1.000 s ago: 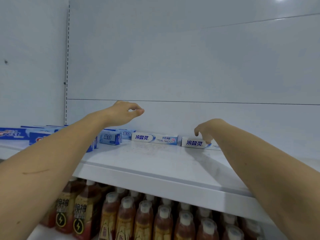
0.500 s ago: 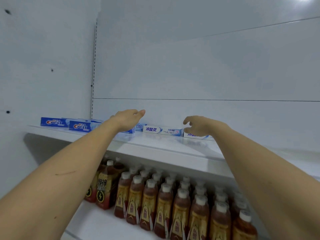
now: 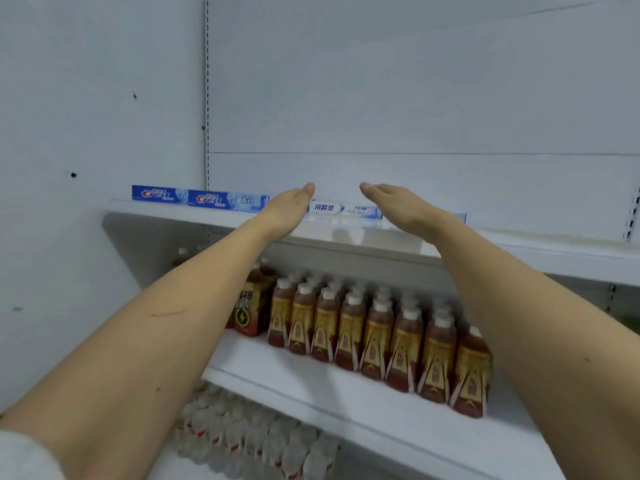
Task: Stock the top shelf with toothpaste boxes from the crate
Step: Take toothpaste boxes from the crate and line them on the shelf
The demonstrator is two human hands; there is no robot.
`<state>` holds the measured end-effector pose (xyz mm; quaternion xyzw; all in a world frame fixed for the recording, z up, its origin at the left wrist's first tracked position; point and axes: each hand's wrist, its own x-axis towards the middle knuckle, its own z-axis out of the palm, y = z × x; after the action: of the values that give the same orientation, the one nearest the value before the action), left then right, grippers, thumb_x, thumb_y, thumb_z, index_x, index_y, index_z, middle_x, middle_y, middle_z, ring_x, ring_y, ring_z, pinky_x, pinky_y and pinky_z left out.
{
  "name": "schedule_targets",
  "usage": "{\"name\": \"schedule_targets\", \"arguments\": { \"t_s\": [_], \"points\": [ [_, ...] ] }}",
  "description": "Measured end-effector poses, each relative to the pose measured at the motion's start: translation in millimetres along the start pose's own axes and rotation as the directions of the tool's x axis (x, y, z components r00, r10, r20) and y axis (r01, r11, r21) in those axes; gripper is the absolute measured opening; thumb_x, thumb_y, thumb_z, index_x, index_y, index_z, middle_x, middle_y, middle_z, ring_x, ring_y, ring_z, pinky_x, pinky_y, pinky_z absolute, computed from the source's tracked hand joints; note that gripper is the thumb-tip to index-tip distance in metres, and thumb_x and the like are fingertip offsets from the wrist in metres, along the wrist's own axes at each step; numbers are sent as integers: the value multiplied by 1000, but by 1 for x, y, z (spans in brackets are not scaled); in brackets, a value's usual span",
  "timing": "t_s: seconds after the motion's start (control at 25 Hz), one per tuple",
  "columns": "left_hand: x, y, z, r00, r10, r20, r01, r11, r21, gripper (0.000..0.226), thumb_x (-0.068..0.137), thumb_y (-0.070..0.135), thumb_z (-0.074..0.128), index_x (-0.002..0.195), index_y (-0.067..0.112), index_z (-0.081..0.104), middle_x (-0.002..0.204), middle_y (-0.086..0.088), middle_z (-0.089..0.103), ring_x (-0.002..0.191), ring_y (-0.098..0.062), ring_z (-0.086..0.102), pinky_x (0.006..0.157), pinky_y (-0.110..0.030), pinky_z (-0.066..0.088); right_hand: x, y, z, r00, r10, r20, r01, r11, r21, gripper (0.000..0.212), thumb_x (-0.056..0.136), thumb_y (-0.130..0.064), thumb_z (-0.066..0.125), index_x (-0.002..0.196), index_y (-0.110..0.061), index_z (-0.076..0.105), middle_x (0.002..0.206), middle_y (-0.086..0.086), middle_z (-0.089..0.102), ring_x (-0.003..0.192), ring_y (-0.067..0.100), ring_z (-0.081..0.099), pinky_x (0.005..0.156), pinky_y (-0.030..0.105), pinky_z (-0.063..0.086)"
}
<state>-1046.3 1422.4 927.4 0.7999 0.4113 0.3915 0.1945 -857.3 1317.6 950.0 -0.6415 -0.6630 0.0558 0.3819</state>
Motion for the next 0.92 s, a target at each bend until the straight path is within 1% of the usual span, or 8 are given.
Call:
{"name": "schedule_targets", "arguments": {
  "t_s": [0.12,0.2,0.28,0.48,0.6,0.68,0.76,0.92],
  "points": [
    [-47,-23,-14,998,34,57,-31,998,-54,62,102,55,20,147,19,42,155,-1,37,143,-19,32,117,-34,21,-36,-32,35,991,-62,-119,74,992,99,53,101,-49,36,144,-19,45,150,-1,43,137,14,39,105,25,27],
    [-80,-45,-18,997,44,70,-37,995,-90,63,101,57,22,147,18,43,154,-1,39,143,-18,32,119,-38,22,-63,-42,70,978,-92,-188,123,980,158,50,101,-48,40,143,-22,46,149,-4,42,137,10,38,109,24,27],
    [-116,-71,-18,995,-7,101,22,989,-146,63,100,58,24,147,20,44,154,2,40,143,-17,33,118,-37,24,-94,-44,114,983,-88,-160,120,972,202,50,100,-47,41,145,-25,43,150,-7,41,137,6,36,114,28,27],
    [-199,-125,17,975,-112,194,155,961,-227,58,102,56,23,146,24,43,151,5,42,140,-15,35,103,-27,27,-167,-23,201,997,67,-21,-58,951,305,53,102,-44,38,150,-22,37,154,-5,36,140,8,34,111,24,26],
    [-237,-157,50,946,-203,253,263,937,-230,59,101,57,22,147,25,40,154,4,39,143,-16,33,110,-29,24,-205,1,238,982,175,69,-188,924,332,52,103,-46,35,150,-24,36,156,-8,33,142,7,29,105,19,21],
    [-260,-179,74,923,-281,265,341,914,-219,60,101,56,22,149,23,40,155,3,38,144,-17,32,117,-34,23,-228,22,260,962,238,136,-272,893,359,53,102,-49,34,150,-26,35,156,-9,31,143,8,27,104,20,21],
    [-279,-201,98,891,-345,295,412,886,-211,60,103,54,22,151,22,36,157,3,33,145,-17,28,115,-30,19,-252,46,282,934,304,186,-355,843,403,52,103,-46,33,151,-24,34,157,-7,31,144,11,28,104,20,21],
    [-307,-231,156,791,-470,392,554,822,-134,61,103,53,20,152,20,32,159,1,30,146,-20,26,114,-32,20,-305,106,335,831,436,344,-546,757,360,53,104,-46,33,151,-21,34,157,-5,31,144,13,27,104,20,19]
  ]
}}
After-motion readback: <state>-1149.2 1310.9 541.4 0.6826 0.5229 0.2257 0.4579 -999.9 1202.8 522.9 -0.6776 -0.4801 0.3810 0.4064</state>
